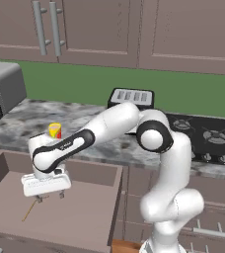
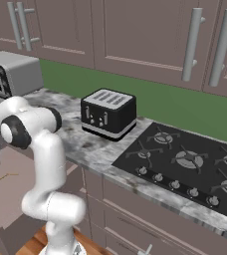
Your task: Pick up the straw from the left drawer and put it inside the smoothie cup.
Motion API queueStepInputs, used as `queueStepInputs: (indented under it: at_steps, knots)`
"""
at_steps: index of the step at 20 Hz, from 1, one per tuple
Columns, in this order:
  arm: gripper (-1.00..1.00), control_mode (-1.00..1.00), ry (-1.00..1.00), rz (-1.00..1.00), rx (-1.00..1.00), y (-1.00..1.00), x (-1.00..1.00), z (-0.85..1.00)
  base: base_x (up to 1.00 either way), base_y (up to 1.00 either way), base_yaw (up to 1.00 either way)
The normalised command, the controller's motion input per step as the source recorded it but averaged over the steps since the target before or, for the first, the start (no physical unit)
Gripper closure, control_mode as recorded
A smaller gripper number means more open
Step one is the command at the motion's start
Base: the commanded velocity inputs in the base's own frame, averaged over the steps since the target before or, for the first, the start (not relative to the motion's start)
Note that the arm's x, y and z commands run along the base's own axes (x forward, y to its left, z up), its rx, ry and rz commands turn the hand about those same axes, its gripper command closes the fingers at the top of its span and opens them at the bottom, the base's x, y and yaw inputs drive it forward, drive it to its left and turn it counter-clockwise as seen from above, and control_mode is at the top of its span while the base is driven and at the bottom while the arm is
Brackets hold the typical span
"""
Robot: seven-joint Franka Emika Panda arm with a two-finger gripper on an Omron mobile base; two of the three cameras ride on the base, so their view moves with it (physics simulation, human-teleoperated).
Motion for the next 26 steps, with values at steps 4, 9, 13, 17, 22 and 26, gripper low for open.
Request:
queueStepInputs:
  at_steps: [4,9,13,17,22,26]
  knots:
    - [-1.0,-1.0,0.0,0.0,-0.01,0.02,0.03,-0.06,0.0,0.0,0.0]
    - [-1.0,-1.0,0.0,0.0,0.0,0.0,0.0,0.0,0.0,0.0,0.0]
    - [-1.0,-1.0,0.0,0.0,0.0,0.0,0.0,-0.24,0.0,0.0,0.0]
    - [-1.0,-1.0,0.0,-0.01,0.0,0.0,0.02,-0.41,0.0,0.0,0.0]
    - [-1.0,-1.0,-0.08,-0.07,0.0,0.0,0.07,-0.3,0.0,0.0,0.0]
    - [-1.0,-1.0,-0.06,-0.17,0.0,0.04,0.27,-0.2,0.0,0.0,0.0]
